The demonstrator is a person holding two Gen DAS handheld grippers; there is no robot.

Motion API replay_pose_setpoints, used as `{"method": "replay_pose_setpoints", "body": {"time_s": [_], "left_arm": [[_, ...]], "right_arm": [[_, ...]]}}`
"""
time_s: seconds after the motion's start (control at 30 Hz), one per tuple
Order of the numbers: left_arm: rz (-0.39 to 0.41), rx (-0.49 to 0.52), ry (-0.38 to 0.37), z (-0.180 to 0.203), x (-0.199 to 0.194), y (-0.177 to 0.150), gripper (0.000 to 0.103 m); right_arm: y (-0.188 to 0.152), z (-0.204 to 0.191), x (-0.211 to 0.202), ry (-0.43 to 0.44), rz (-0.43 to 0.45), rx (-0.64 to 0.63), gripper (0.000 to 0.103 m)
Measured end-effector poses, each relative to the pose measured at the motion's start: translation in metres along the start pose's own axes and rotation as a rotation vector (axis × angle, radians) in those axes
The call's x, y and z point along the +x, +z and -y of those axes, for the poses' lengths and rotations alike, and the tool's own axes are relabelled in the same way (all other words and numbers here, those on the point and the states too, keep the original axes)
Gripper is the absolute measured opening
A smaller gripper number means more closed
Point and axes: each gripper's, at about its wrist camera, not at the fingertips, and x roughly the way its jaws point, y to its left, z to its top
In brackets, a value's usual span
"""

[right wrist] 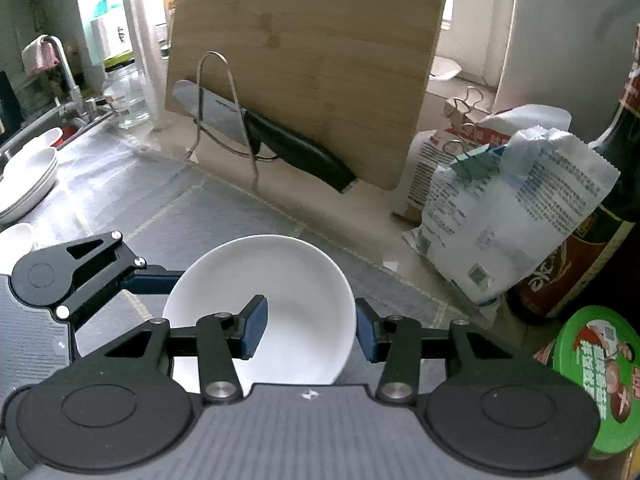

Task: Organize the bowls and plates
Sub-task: 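Carry the pink-patterned bowl with both grippers and lower it into the nested white bowls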

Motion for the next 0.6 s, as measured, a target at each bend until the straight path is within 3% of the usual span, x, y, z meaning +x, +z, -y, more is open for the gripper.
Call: {"method": "replay_pose_setpoints", "body": {"time_s": [0.6], "left_arm": [[-0.020,0.005,0.024,-0.017,-0.080,-0.006,0.091]], "right_arm": [[-0.002,-0.063,-0.043,0.058,0.050,-0.037,0.052]]}}
